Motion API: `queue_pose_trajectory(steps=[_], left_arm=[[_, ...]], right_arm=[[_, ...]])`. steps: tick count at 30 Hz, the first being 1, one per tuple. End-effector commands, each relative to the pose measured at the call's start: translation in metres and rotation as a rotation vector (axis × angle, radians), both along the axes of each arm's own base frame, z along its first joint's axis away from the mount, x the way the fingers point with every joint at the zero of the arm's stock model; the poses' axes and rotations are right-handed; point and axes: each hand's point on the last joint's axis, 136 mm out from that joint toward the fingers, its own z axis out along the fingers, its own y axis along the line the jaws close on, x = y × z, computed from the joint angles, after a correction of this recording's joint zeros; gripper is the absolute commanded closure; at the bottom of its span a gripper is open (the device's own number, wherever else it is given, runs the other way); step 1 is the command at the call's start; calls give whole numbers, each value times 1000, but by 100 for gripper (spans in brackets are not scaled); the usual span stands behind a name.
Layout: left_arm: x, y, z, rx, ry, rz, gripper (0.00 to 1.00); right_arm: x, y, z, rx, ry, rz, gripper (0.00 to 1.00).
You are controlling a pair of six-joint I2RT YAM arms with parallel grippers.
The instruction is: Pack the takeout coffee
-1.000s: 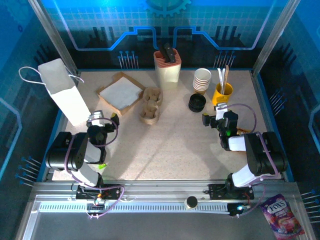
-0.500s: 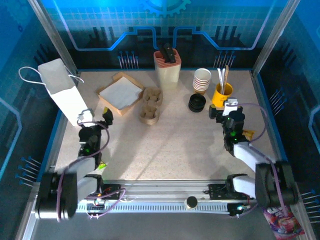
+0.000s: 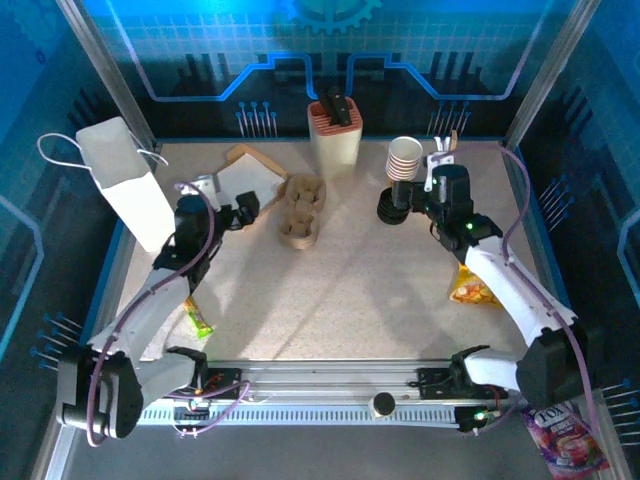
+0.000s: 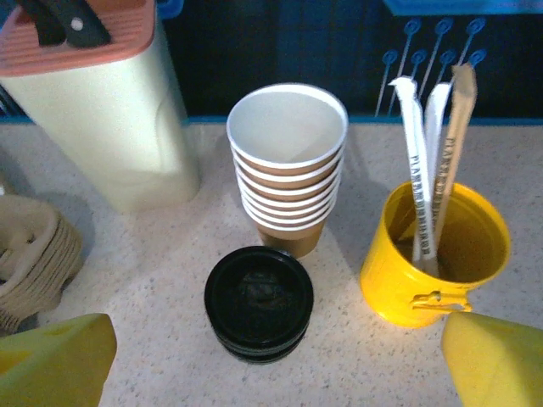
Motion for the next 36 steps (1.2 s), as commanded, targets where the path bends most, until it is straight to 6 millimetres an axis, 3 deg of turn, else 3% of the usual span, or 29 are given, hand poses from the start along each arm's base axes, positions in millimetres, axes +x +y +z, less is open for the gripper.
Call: queue_pose_trajectory(steps=[1, 7, 13, 18, 24, 36], left_arm=[[-1, -41, 3, -8, 102, -131, 0], [13, -104, 31, -30, 52, -323, 0], [20, -142, 43, -2, 20, -464, 0], [23, -155, 36, 39, 57, -513, 1], [21, -166, 31, 56, 59, -549, 1], [16, -164, 25, 91, 52, -547, 1]], right_arm=[[-2, 10, -12, -42, 166, 59, 0], [35, 1, 3, -2, 238, 64, 9], [80, -18, -4, 42, 299, -14, 17], [116, -32, -21, 33, 333, -78, 28], [145, -39, -38, 3, 361, -109, 44], [167, -43, -59, -46, 401, -112, 72]])
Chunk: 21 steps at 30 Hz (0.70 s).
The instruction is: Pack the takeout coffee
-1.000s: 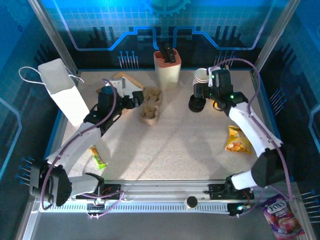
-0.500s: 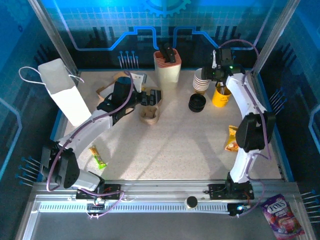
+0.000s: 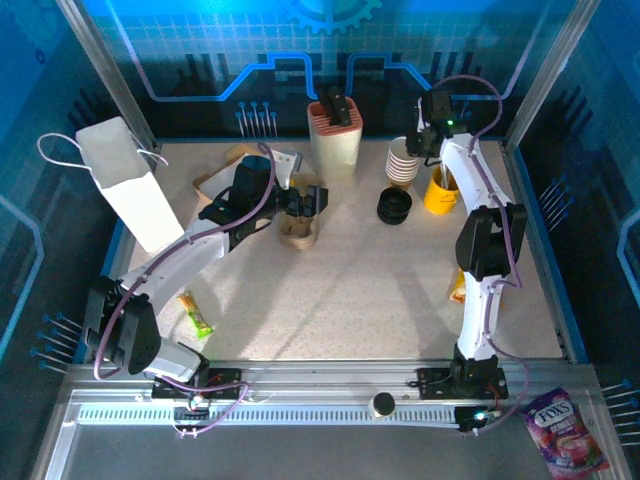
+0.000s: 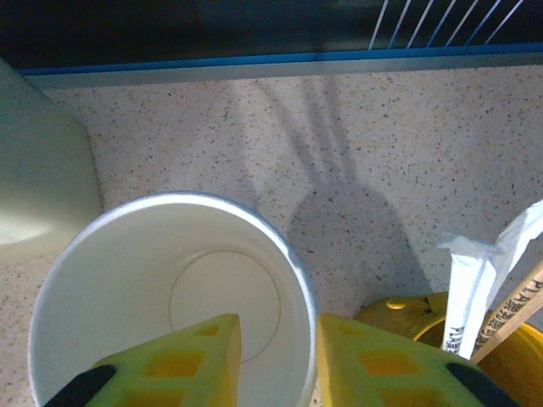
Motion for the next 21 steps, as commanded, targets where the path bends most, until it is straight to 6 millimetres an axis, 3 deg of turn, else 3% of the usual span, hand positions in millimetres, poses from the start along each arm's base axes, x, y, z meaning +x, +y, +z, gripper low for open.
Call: queue_pose_trajectory(steps=[1, 9, 21], left_arm=[[-4, -2, 2, 17, -22, -21, 0], [-5, -3, 0, 13, -19, -24, 0], [-4, -5, -7, 7, -8, -28, 0]], right_arm=[[1, -12, -4, -30, 25, -19, 73], [4, -15, -7, -52, 25, -15, 75], [6, -17, 10, -74, -10, 11, 67]])
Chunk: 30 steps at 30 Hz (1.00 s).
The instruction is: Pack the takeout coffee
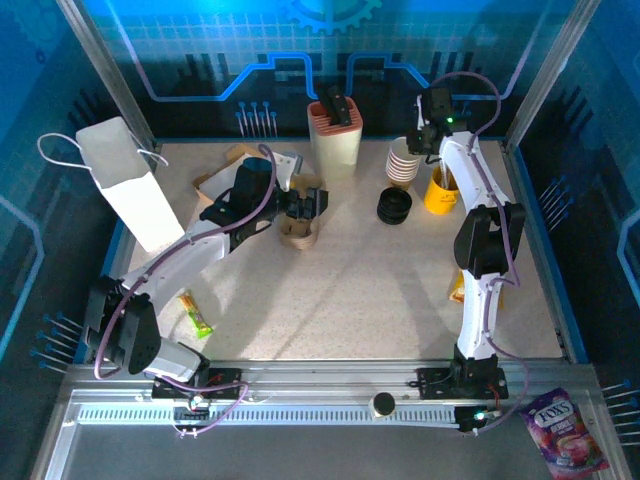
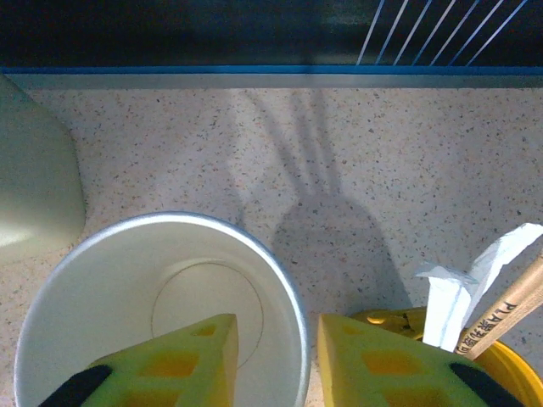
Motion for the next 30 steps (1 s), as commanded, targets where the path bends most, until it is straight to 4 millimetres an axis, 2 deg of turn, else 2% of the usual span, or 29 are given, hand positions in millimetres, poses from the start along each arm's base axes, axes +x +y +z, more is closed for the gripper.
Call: queue_pose_trajectory(steps=[1, 11, 17, 30], left_arm=[[-2, -5, -1, 1, -16, -26, 0], [-1, -7, -7, 1, -4, -30, 0], [-1, -7, -10, 2, 3, -29, 0], [0, -10, -15, -1, 12, -38, 0]], right_arm=[[1, -13, 5, -21, -1, -7, 67], [2, -17, -16, -6, 56, -7, 69], [3, -16, -19, 5, 60, 0, 77], [6, -14, -22, 7, 65, 14, 85]])
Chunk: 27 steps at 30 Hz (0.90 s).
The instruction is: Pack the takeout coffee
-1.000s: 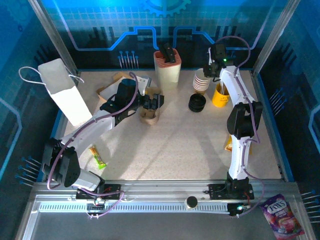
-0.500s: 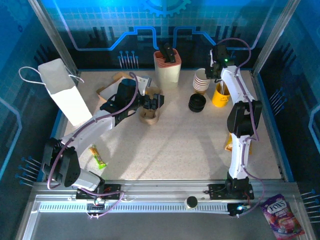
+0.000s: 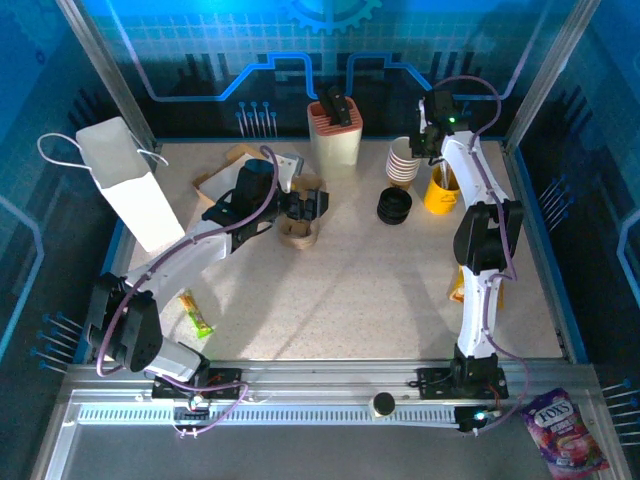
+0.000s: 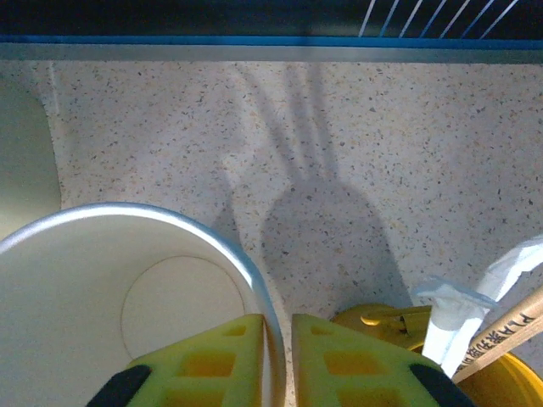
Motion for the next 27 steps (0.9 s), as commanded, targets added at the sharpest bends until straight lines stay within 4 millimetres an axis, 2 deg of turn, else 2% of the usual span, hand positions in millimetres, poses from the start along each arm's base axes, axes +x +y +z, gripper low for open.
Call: queue_pose_trajectory(steps=[1, 15, 27], left_arm=[[-2, -9, -6, -6, 2, -38, 1], [-1, -13, -13, -8, 20, -47, 0], [0, -17, -19, -10, 33, -57, 0]], right_arm=[[3, -4, -4, 0, 15, 6, 86], [4, 2, 9, 24, -7, 29, 93], [5, 12, 33, 217, -49, 34, 97]])
